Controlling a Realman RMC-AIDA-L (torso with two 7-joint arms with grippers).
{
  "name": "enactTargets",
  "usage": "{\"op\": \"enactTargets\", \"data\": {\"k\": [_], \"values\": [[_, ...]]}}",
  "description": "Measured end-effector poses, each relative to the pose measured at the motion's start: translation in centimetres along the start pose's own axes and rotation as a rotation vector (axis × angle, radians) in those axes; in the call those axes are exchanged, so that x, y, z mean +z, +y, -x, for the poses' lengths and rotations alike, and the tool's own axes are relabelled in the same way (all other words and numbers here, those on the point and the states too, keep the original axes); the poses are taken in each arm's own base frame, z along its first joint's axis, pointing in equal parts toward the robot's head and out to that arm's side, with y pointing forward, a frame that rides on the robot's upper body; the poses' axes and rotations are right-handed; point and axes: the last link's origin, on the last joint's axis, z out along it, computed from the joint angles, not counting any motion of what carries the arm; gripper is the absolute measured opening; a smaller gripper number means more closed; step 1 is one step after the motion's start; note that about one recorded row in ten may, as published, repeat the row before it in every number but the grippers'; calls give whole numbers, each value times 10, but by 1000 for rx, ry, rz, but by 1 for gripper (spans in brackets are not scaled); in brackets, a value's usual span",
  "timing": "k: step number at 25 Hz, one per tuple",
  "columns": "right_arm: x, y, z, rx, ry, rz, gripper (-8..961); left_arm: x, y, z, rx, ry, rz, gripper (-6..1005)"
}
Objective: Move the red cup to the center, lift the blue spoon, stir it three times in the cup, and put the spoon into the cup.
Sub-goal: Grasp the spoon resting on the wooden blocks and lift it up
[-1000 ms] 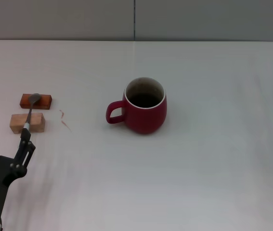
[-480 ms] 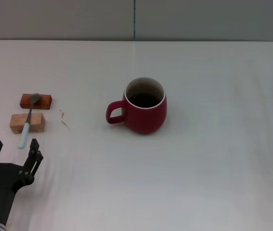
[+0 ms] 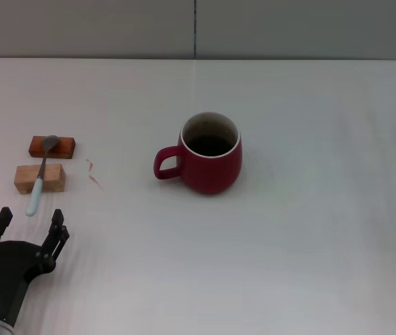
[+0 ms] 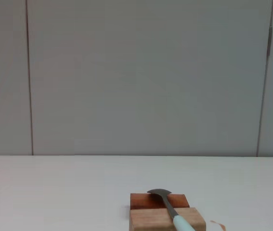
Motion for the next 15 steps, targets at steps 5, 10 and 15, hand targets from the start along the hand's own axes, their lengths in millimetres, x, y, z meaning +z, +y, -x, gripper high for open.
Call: {"op": "enactTargets", "data": {"k": [5,10,15], "values": [[-1,0,0,1,1,0,731,3,1,-1,7,4,6,830],[-1,0,-1,1,2,0,730,8,-1,-1,13,2,3,817],[-2,0,-1,-1,4,0,730,15,-5,1,24,-10,0,804]]}}
